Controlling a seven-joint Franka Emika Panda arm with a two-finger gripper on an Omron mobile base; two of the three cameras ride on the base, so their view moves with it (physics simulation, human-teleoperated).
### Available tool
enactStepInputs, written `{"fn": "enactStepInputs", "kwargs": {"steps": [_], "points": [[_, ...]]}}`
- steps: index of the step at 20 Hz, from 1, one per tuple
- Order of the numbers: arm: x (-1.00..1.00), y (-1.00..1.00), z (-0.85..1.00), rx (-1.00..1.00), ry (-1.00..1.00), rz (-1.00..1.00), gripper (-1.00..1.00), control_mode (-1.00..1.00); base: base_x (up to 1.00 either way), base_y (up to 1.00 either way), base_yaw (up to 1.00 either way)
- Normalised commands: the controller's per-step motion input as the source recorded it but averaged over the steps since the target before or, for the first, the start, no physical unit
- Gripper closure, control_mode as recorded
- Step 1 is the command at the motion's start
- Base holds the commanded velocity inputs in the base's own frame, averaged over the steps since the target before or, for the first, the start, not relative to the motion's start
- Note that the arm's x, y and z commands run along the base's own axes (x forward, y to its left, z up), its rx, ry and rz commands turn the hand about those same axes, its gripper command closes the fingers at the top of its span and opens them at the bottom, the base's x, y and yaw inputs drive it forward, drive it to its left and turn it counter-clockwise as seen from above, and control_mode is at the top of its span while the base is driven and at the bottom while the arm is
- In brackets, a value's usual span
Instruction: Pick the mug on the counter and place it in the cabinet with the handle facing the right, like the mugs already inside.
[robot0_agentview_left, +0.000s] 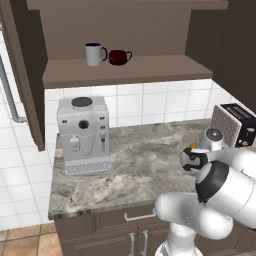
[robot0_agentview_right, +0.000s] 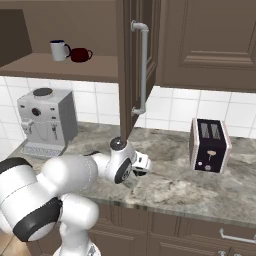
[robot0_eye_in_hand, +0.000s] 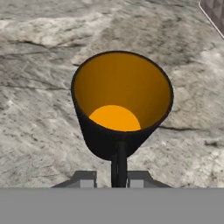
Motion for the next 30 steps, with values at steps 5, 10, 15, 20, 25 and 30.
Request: {"fn": "enactStepInputs", "kwargs": {"steps": [5,10,15,20,25,30], "points": [[0.0,-0.06,-0.08,0.0,0.0,0.0,1.0,-1.0,0.0,0.0,0.0],[0.0,-0.01,-0.01,0.0,0.0,0.0,1.0,-1.0,0.0,0.0,0.0],[-0.06,0.08,0.11,0.0,-0.06,0.0,1.0,-1.0,0.0,0.0,0.0],[-0.22,0.32,0.45,-0.04,-0.14,0.0,1.0,-1.0,0.0,0.0,0.0],[-0.18,0.34,0.46,-0.01,-0.1,0.0,1.0,-1.0,0.0,0.0,0.0],[-0.1,0.35,0.51,0.0,-0.06,0.0,1.0,-1.0,0.0,0.0,0.0]]}}
